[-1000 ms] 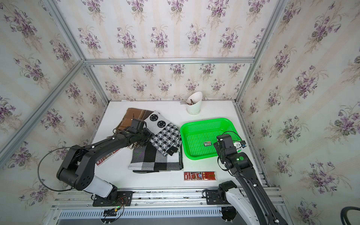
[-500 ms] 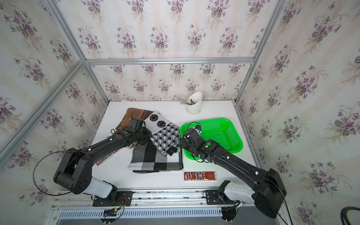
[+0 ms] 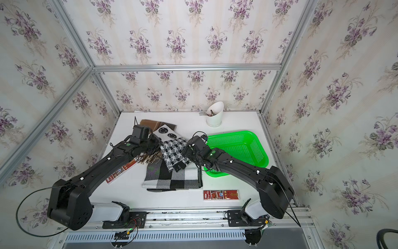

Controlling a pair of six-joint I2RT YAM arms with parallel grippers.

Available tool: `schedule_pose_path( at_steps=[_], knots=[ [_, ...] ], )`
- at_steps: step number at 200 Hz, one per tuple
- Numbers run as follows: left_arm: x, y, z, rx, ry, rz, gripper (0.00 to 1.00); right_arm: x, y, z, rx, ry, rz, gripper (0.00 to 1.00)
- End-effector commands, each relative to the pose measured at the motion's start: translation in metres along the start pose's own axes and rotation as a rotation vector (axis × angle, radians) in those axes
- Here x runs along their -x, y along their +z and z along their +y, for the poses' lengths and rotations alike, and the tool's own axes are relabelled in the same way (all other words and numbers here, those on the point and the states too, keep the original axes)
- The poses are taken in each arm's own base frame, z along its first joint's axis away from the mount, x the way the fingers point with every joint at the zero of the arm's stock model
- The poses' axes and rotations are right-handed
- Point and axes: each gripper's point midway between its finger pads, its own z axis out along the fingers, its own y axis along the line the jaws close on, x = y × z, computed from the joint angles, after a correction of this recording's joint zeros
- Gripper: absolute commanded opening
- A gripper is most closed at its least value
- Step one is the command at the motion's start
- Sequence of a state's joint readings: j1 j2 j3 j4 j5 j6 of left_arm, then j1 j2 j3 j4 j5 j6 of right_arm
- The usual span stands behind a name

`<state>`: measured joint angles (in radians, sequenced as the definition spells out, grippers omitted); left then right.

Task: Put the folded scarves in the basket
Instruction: Pick up the scarf at the center of the board.

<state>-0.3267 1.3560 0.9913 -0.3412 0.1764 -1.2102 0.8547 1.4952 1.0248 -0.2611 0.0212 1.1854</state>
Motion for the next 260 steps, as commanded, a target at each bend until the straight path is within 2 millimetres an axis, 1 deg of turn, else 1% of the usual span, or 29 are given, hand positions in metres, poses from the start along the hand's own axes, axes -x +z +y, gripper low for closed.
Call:
schedule_pose_path(
  at_steps=[1, 15, 37, 63, 80, 108, 126, 161, 211, 236, 260],
  knots=[
    [0.001, 0.001, 0.010, 0.032, 0.027, -0.009, 0.03, -0.018, 0.013, -0.005, 0.040, 0.092, 0.083, 0.82],
    [-0.002, 0.006, 0.014, 0.035, 0.013, 0.001, 0.03, -0.030, 0.022, -0.005, 0.106, 0.149, 0.125, 0.84],
    [-0.005, 0.009, 0.017, 0.033, -0.003, 0.012, 0.03, -0.035, 0.030, -0.008, 0.116, 0.193, 0.139, 0.93],
    [-0.004, 0.007, 0.015, 0.029, 0.000, 0.010, 0.03, -0.041, 0.037, -0.008, 0.164, 0.260, 0.164, 0.98],
    [-0.003, 0.004, 0.012, 0.024, 0.000, 0.010, 0.03, -0.045, 0.044, -0.009, 0.165, 0.272, 0.185, 0.98],
    [-0.005, 0.003, 0.004, 0.010, -0.002, 0.034, 0.03, -0.042, 0.051, 0.003, 0.208, 0.279, 0.184, 0.98],
    [-0.004, 0.002, -0.003, -0.015, -0.023, 0.044, 0.03, -0.041, 0.054, 0.007, 0.220, 0.287, 0.186, 0.98],
    [-0.002, 0.000, -0.017, -0.045, -0.027, 0.062, 0.03, -0.040, 0.061, 0.003, 0.241, 0.321, 0.169, 0.98],
    [-0.003, 0.003, -0.019, -0.052, -0.039, 0.079, 0.02, -0.039, 0.072, 0.004, 0.316, 0.374, 0.159, 0.98],
    [-0.002, 0.002, -0.019, -0.055, -0.039, 0.078, 0.02, -0.029, 0.071, 0.010, 0.348, 0.376, 0.115, 0.98],
    [-0.001, 0.001, -0.017, -0.052, -0.043, 0.077, 0.02, -0.022, 0.071, 0.017, 0.390, 0.380, 0.079, 0.95]
  ],
)
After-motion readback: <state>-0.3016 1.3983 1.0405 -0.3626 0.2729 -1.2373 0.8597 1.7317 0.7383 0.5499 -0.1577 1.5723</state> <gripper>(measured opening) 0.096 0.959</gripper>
